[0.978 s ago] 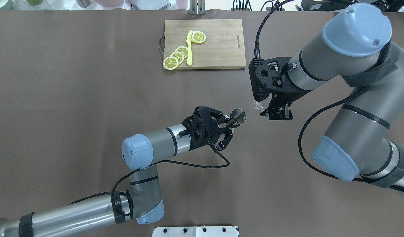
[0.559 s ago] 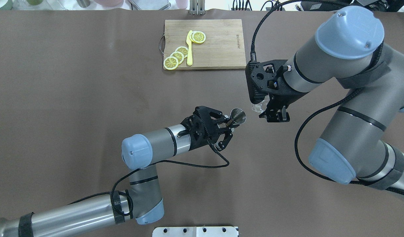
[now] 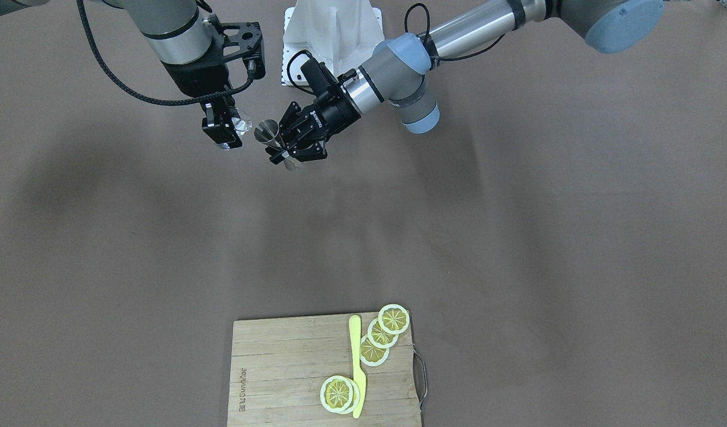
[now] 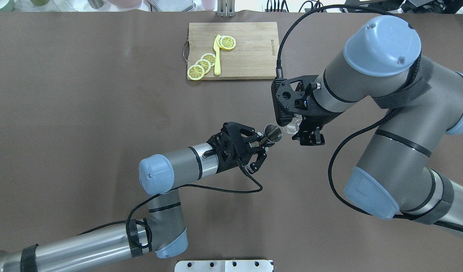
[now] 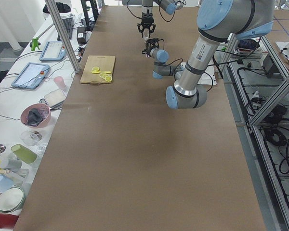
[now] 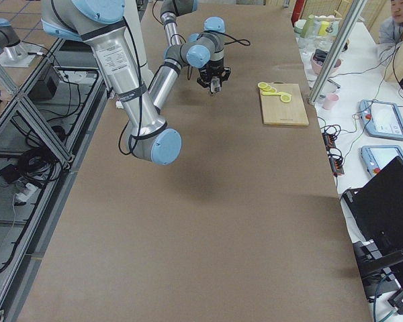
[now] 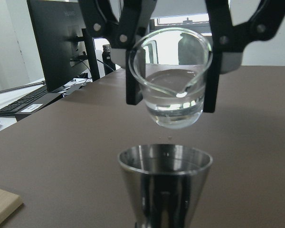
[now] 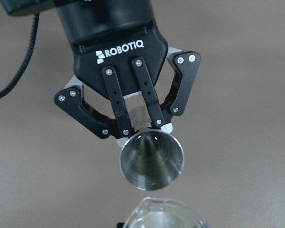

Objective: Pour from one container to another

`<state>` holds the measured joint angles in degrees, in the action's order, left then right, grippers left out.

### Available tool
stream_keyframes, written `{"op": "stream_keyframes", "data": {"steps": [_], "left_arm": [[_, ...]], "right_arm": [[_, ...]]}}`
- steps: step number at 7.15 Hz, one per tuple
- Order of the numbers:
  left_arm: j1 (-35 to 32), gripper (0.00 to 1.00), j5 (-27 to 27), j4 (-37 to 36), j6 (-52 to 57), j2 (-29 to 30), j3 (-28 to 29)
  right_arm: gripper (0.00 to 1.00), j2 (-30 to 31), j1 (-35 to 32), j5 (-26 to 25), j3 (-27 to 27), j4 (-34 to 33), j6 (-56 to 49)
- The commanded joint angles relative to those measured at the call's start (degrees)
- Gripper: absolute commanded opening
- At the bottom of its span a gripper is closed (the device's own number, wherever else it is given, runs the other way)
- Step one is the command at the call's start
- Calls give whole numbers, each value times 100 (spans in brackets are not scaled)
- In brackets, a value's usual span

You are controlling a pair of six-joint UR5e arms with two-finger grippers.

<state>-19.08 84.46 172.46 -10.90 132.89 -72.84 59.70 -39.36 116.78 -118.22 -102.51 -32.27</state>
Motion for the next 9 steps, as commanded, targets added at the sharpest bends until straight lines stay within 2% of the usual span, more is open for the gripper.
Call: {"op": "stream_keyframes", "data": {"steps": [1, 9], "left_arm": [[1, 0, 0, -2, 0, 0, -2], [1, 0, 0, -11, 0, 9, -2]], "right_arm": [[0, -81, 8, -24, -8, -181, 10], [0, -336, 34, -41, 80, -753, 54]]}}
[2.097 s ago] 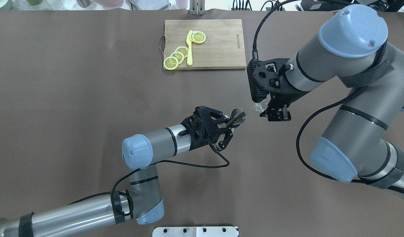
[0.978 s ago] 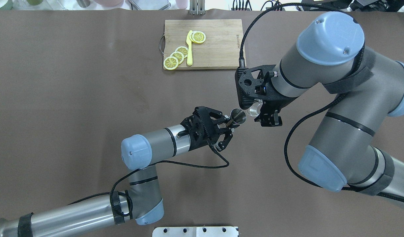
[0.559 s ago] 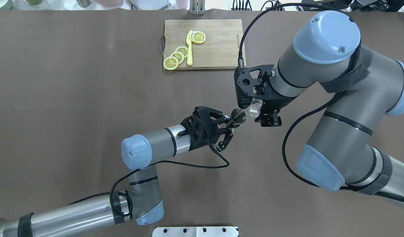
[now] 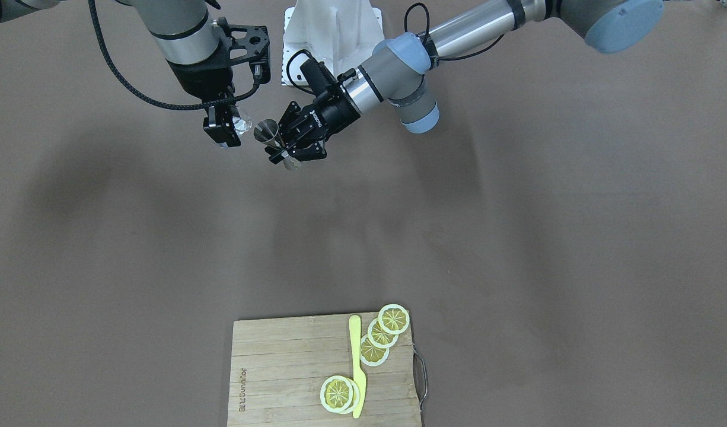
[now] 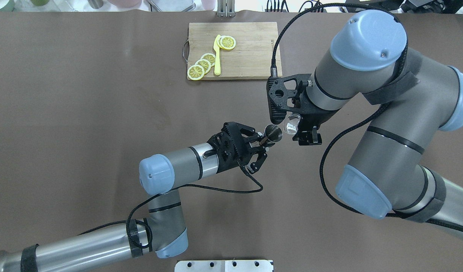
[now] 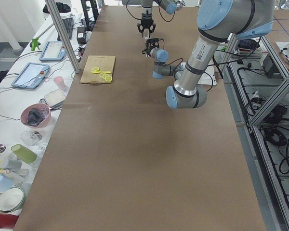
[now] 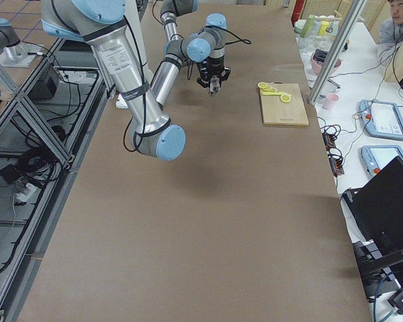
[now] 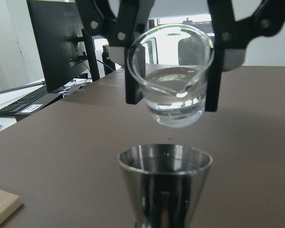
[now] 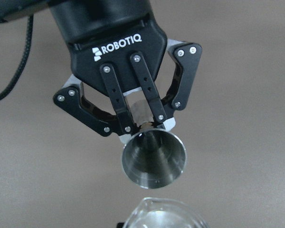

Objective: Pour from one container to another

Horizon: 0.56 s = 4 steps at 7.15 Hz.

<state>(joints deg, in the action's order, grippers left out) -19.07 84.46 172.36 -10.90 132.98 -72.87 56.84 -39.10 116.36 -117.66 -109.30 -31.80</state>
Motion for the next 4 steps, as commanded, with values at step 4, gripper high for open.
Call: {"op": "stream_keyframes", "data": {"steps": [4], "left_arm": [[0, 0, 0, 0, 0, 0, 1]], "right_arm": [[0, -147, 34, -43, 24, -406, 7]]}}
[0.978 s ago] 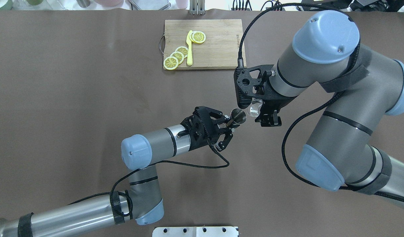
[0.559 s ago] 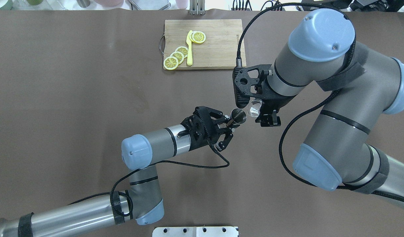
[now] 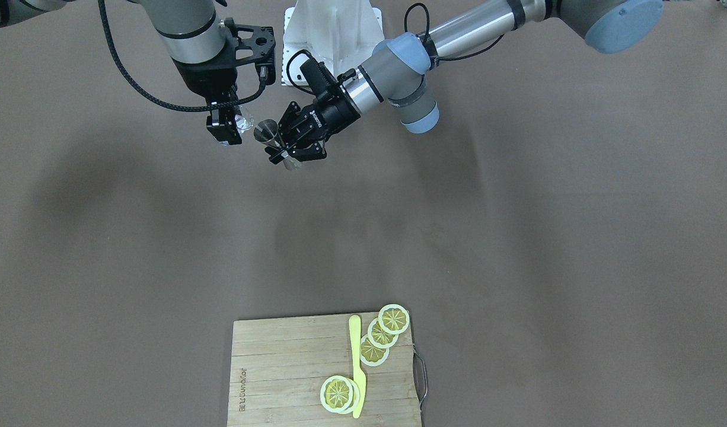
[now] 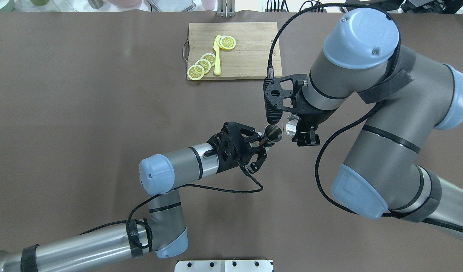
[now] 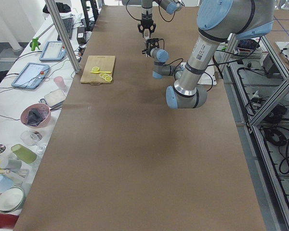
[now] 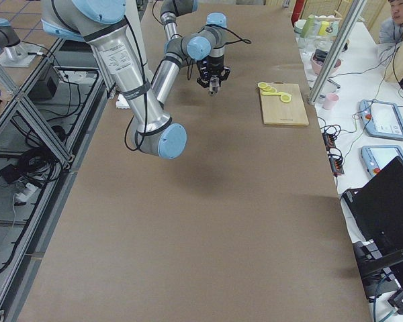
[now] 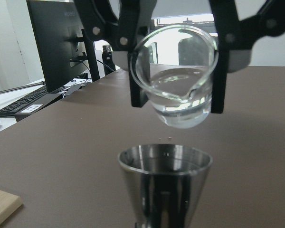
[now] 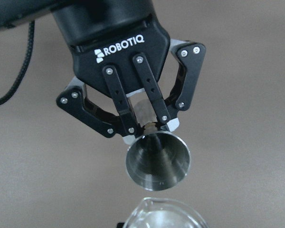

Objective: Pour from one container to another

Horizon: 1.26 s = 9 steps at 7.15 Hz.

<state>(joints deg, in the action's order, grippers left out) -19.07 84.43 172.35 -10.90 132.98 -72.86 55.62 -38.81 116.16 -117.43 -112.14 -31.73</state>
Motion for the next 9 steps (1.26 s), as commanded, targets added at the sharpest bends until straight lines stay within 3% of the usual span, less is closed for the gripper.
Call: {"op": "stream_keyframes", "data": {"steps": [1, 9], "left_arm": [[0, 0, 4, 0, 0, 9, 0], [9, 0, -5, -18, 0, 26, 9]], "right_arm": [[0, -25, 5, -49, 1, -193, 0], [0, -464, 31, -278, 300, -509, -17]]}}
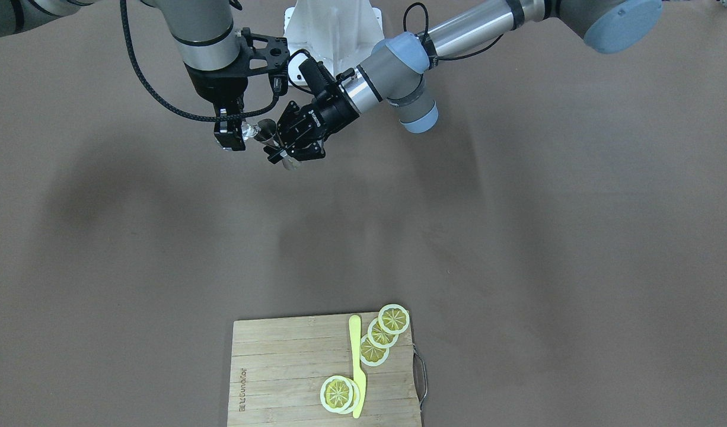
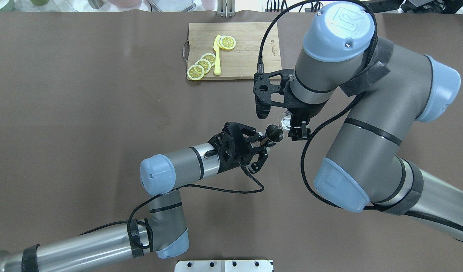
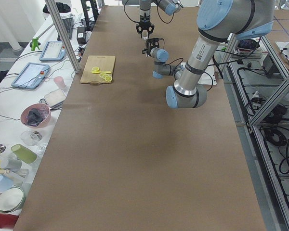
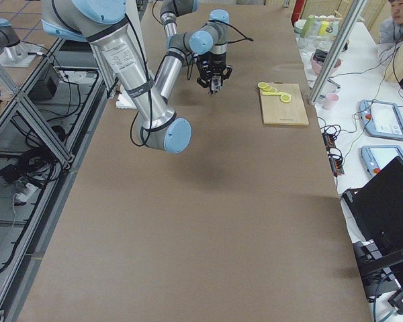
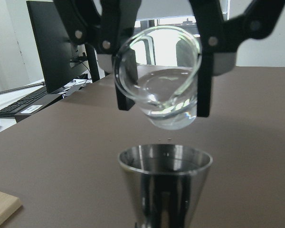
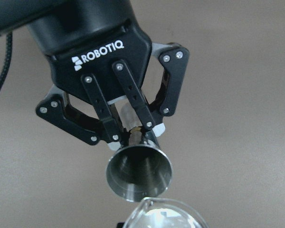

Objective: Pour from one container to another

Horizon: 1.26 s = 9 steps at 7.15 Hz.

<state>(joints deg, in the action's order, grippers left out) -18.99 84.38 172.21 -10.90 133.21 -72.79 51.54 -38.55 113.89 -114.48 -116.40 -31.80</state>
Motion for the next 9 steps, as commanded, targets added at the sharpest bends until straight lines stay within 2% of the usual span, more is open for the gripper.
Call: {"op": "stream_keyframes", "data": {"steps": [1, 9], "left_arm": [[1, 0, 0, -3, 0, 3, -7], [1, 0, -9, -30, 9, 30, -7]], "right_arm": [[0, -73, 14, -86, 13, -163, -28], [0, -223, 93, -419, -31, -585, -265]]}}
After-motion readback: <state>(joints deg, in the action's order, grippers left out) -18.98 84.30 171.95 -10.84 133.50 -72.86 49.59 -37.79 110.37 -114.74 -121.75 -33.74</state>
